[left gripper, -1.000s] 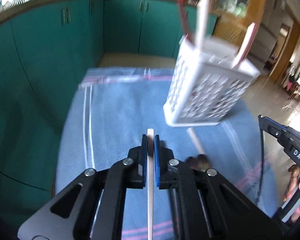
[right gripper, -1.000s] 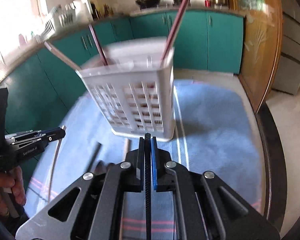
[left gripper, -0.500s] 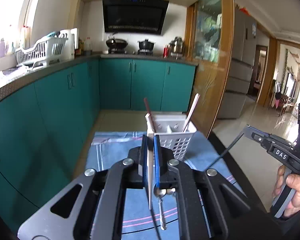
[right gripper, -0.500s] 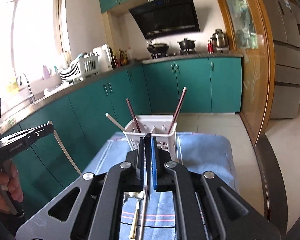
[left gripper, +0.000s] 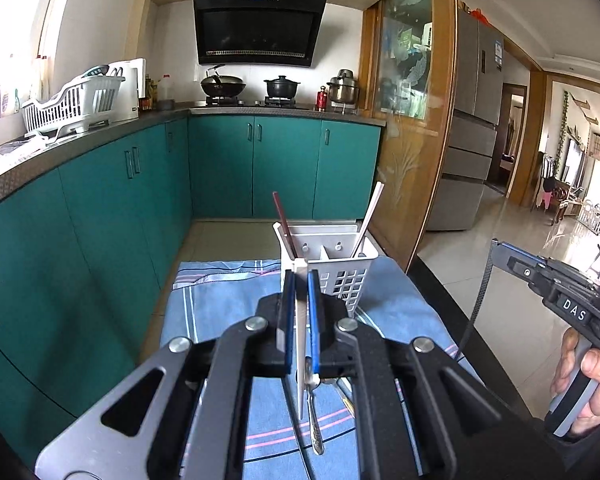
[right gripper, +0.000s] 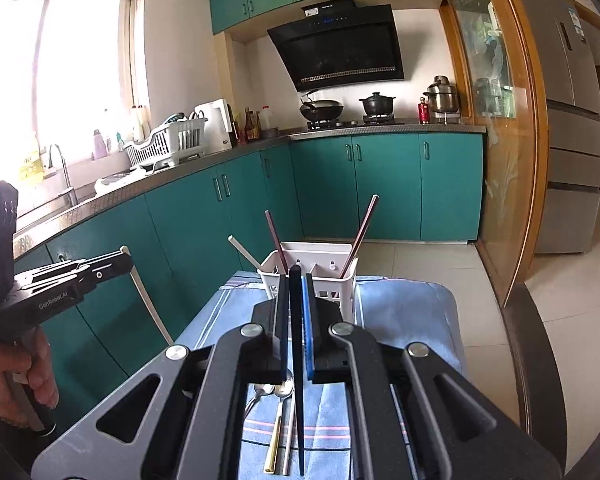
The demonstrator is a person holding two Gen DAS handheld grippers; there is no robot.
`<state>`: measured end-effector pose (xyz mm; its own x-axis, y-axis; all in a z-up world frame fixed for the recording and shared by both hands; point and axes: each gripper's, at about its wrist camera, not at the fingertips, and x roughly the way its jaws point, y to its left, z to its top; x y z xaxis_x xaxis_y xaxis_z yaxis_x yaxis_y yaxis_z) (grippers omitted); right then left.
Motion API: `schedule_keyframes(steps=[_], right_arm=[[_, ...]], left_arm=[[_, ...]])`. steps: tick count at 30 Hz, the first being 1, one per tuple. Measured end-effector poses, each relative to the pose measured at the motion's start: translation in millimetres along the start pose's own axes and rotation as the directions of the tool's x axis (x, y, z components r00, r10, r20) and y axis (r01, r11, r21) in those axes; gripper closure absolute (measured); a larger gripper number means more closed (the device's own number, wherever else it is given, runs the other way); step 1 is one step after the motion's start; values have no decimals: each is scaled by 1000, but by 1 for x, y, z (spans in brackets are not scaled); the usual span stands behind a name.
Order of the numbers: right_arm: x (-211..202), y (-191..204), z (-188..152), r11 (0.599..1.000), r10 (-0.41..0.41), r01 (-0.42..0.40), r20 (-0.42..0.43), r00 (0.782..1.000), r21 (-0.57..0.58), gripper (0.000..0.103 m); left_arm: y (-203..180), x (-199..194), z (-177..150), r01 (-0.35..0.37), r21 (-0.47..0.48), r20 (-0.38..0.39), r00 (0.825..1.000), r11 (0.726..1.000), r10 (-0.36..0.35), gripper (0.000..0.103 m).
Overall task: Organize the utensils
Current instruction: 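Lift both chopsticks and carry them above the white holder, then lower the chopsticks into the holder and open both tools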
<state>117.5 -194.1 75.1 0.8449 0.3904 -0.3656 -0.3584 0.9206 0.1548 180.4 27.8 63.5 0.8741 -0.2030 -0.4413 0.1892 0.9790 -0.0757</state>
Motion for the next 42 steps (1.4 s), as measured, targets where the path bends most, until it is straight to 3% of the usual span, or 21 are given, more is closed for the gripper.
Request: schedule_keyframes(steps=[10, 16, 26, 32, 36, 42], right_arm=[[8, 1, -3, 1000, 7, -7, -13, 1000, -1, 97], [19, 10, 18, 1000, 10, -11, -20, 1000, -23, 97], [31, 19, 124, 998, -37, 40, 60, 998, -54, 97], [69, 15, 176, 994, -98, 103, 103, 990, -37, 97], [108, 8, 178, 992, -127, 129, 82, 988, -15, 97], [161, -11, 133, 989, -143, 143, -25, 989, 31, 97]], left_arm=[[1, 3, 3, 26, 3, -10, 1000, 1000, -26, 97], [11, 5, 5, 37, -21, -5, 999, 999, -37, 97], [28, 10, 3, 41, -69, -13, 999, 997, -42, 97], [31, 17, 4, 59, -82, -22, 998, 995, -61, 97], [35, 21, 4, 61, -89, -29, 998, 994, -63, 97], [42, 24, 2, 52, -101, -37, 998, 993, -56, 97]])
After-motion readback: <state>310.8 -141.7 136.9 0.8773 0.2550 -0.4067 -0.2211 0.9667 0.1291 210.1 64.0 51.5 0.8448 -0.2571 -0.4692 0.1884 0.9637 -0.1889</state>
